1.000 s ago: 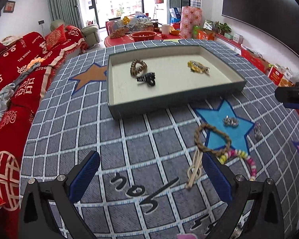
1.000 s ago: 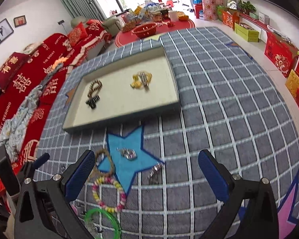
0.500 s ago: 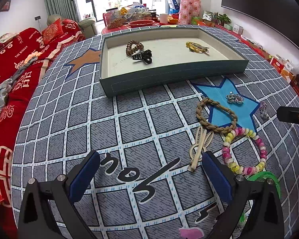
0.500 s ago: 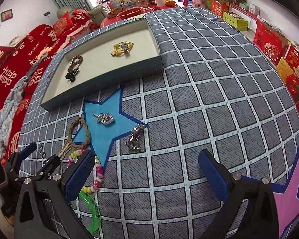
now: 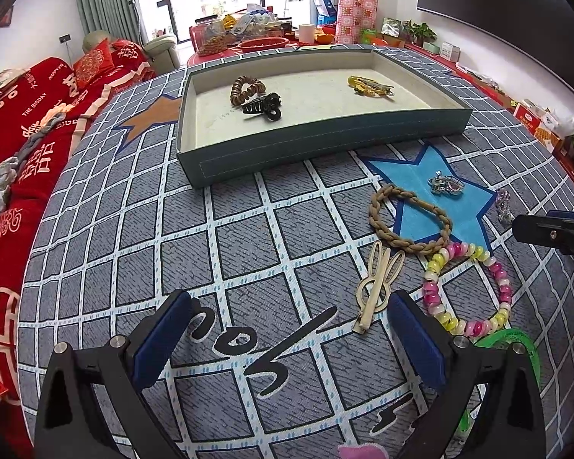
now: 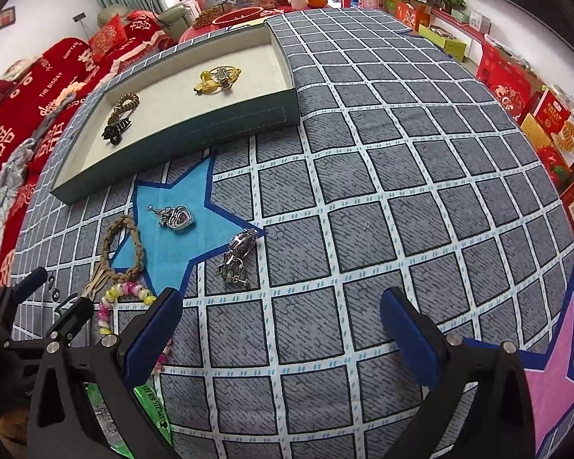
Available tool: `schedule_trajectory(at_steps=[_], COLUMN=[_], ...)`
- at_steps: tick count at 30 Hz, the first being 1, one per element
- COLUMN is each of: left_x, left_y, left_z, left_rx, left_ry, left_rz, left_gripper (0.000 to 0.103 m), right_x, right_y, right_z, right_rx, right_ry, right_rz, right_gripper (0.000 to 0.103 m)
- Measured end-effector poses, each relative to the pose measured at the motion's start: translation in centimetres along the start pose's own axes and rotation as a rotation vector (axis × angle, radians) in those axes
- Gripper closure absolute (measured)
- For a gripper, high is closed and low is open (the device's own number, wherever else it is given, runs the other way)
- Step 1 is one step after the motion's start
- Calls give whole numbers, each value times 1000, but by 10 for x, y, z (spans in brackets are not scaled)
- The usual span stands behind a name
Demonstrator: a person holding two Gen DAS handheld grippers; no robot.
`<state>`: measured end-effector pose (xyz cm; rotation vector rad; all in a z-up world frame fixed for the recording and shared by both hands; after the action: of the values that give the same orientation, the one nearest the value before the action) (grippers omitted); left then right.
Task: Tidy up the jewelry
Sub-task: 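Withdraw both tools from the tray toward the remaining jewelry, then grasp the beige hair clip with the left tool while the right grasps a silver pendant, lifting both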
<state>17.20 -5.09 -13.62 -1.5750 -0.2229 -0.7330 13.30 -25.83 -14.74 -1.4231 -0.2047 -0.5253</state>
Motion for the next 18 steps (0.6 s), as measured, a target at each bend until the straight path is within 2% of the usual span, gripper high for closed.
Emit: schedule_trajectory(at_steps=[6, 13, 16, 18], left_x=[1, 3, 4, 5], left_y=[1, 0, -2, -3], left_z=[0, -12, -21, -27], left_rx=[-7, -34, -49, -72], left_ry=[2, 37, 61, 72], left_rz=[1, 3, 1, 2], left_gripper=[0, 0, 8, 18], right_x=[2, 8, 10, 12], right_y=[3, 7, 8, 8], right_z=[3, 18, 25, 28], right_rx=[-37, -97, -108, -103], right_ry=[-23, -115, -152, -159], right_rz=[-10, -24, -34, -33], right_gripper=[1, 17, 25, 29])
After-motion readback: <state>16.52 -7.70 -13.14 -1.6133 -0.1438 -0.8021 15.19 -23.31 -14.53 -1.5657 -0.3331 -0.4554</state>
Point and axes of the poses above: each gripper's, at about its wrist camera, not at the fingertips, and y roughly the way its jaws point, z to its left, x to its top, the point moved 9 cm from there along y, roughly the way its jaws point, and after that the axes turned 2 degrees about -y, right-handed, at the moved point
